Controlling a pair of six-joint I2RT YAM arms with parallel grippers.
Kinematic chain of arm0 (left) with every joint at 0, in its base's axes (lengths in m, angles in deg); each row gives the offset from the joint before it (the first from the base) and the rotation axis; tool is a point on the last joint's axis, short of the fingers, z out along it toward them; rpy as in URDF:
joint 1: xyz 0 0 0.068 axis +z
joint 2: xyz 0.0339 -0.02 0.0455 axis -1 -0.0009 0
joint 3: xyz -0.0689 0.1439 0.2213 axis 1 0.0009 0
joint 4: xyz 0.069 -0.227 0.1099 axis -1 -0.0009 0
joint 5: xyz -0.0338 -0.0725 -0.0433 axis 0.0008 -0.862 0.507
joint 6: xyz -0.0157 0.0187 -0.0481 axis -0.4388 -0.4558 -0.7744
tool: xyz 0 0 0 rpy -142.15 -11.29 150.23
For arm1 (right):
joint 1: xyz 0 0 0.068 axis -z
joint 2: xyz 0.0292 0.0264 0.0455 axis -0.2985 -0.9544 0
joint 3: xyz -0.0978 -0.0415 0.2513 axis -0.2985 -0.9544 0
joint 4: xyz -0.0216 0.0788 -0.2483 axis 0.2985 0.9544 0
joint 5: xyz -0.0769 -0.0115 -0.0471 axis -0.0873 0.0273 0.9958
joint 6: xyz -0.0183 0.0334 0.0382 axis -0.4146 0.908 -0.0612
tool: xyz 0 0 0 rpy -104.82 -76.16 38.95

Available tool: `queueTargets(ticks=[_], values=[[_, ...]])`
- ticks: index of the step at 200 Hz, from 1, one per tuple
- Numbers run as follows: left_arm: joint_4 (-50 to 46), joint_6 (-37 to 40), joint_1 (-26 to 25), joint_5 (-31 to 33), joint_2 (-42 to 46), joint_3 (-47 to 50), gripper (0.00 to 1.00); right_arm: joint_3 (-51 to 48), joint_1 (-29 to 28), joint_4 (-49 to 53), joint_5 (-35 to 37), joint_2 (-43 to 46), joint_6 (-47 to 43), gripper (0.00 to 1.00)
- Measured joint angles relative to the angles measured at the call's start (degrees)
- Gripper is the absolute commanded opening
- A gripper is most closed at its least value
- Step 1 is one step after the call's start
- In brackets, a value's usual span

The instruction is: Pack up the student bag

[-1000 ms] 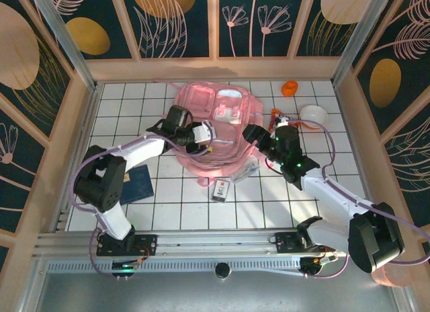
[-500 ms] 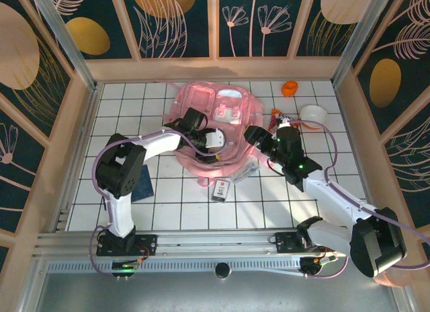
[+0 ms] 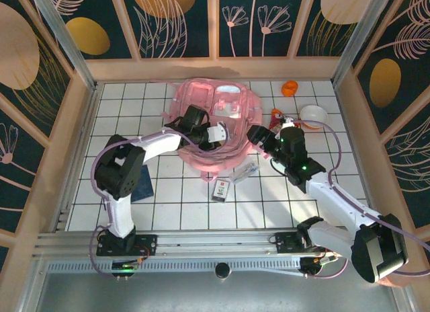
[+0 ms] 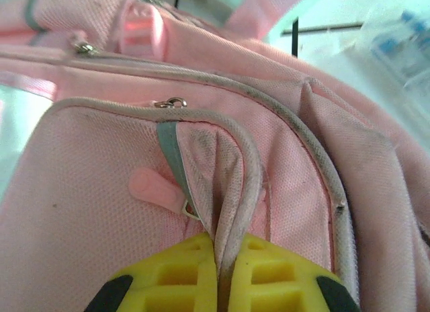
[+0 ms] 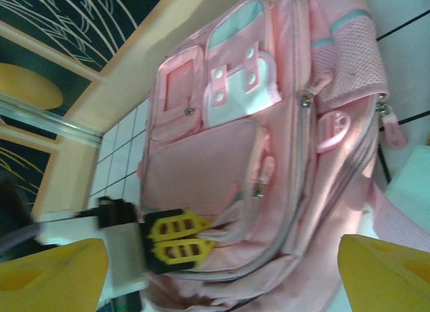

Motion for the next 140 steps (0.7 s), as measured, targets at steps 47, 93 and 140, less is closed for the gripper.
queueTargets(ticks=[47,93,140], values=[[-3.96,-2.19,5.75,-8.31,11.52,0.33,0.0,0.0,4.11,-0.24,-4.48,-0.42,-10.56,0.88],[-7.02,-2.16,12.72,-13.97,16.33,-0.74,0.0,0.9,11.15,-2.36,-13.79,-7.8,-29.4,0.77],[-8.74,-2.16,15.58,-17.35,16.39,-3.02,0.0,5.9,11.65,-2.4,-21.0,-20.0,-51.1,0.75]])
